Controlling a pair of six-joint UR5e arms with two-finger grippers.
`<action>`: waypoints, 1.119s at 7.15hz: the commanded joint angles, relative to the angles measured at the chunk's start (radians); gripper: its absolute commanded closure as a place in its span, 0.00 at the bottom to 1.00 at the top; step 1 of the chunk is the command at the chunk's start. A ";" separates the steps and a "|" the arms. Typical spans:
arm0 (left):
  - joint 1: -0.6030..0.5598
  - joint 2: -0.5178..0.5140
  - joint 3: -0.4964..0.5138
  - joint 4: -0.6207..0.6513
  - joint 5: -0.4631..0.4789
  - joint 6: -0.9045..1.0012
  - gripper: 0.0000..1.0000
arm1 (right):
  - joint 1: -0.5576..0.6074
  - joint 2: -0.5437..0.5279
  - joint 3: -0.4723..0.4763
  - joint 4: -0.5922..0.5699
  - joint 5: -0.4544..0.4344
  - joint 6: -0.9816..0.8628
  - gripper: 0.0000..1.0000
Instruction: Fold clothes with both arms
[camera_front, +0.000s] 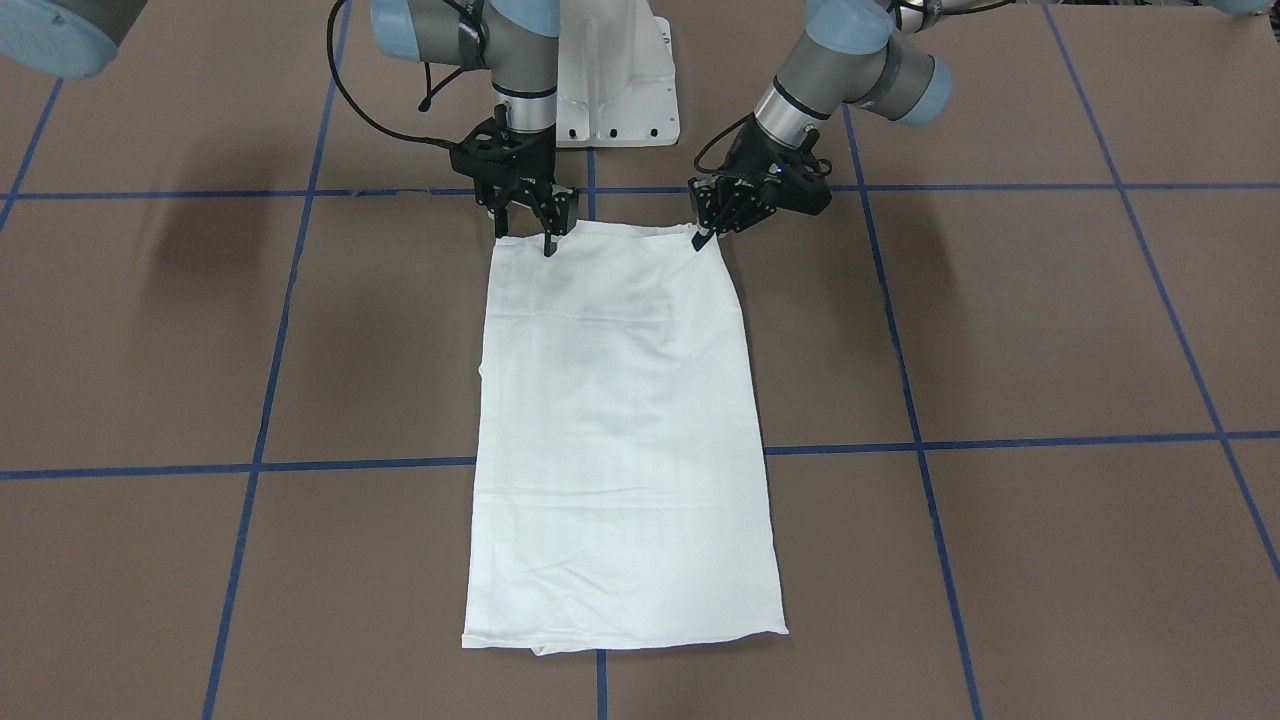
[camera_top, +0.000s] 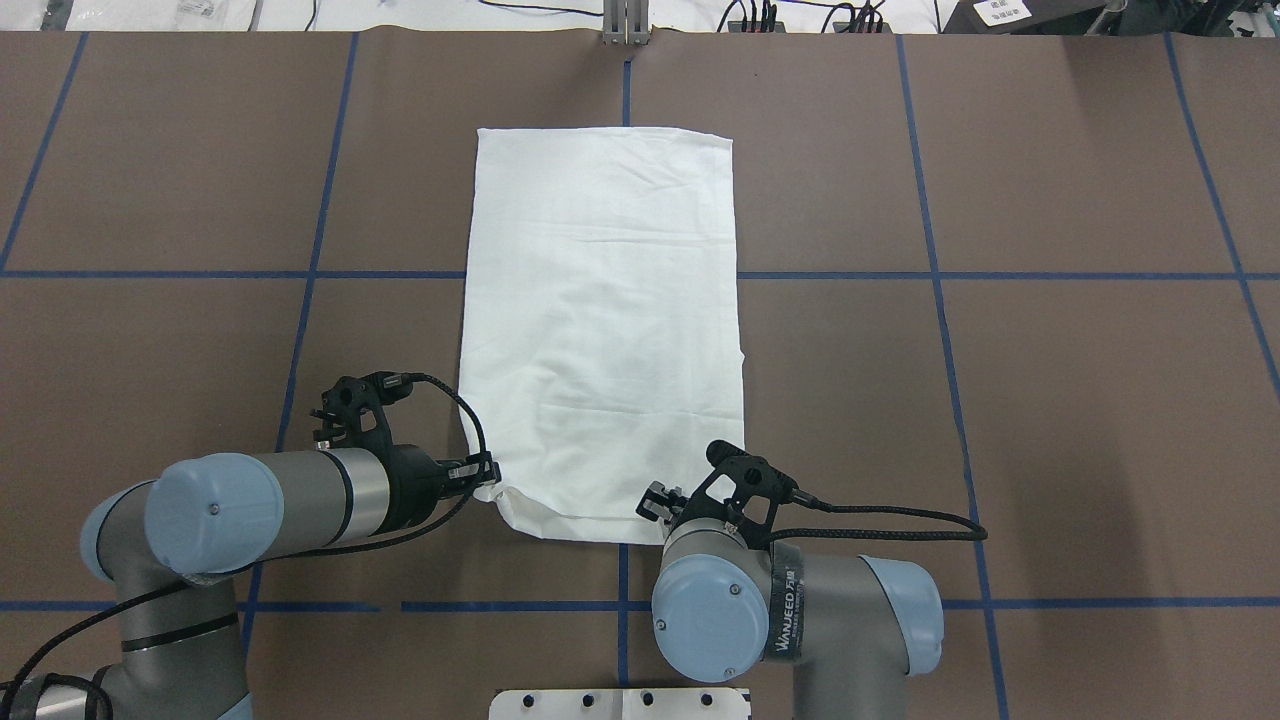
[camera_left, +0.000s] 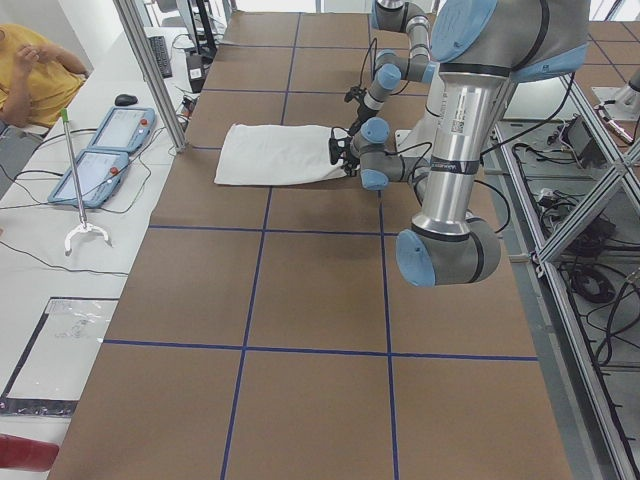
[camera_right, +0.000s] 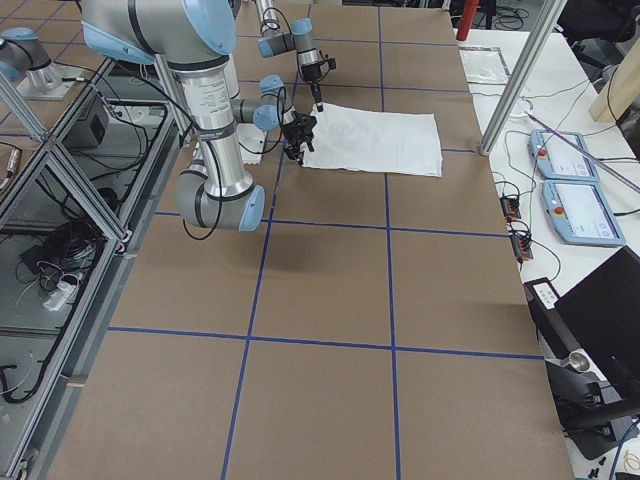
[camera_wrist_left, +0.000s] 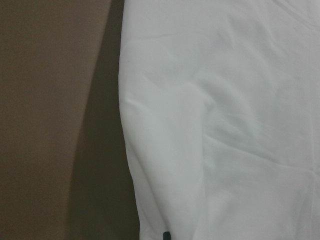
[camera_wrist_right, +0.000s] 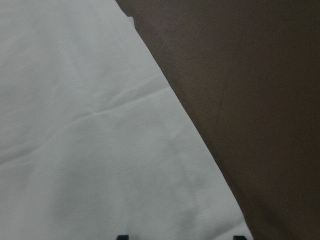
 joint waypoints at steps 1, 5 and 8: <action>0.000 0.000 0.000 0.000 0.000 0.000 1.00 | 0.005 0.017 0.000 0.000 -0.001 0.010 1.00; 0.000 0.000 0.000 0.000 0.000 0.000 1.00 | 0.015 0.002 0.007 -0.014 0.001 -0.037 0.08; 0.000 0.000 0.000 0.000 0.000 0.000 1.00 | 0.017 0.012 0.000 -0.014 0.002 -0.061 0.00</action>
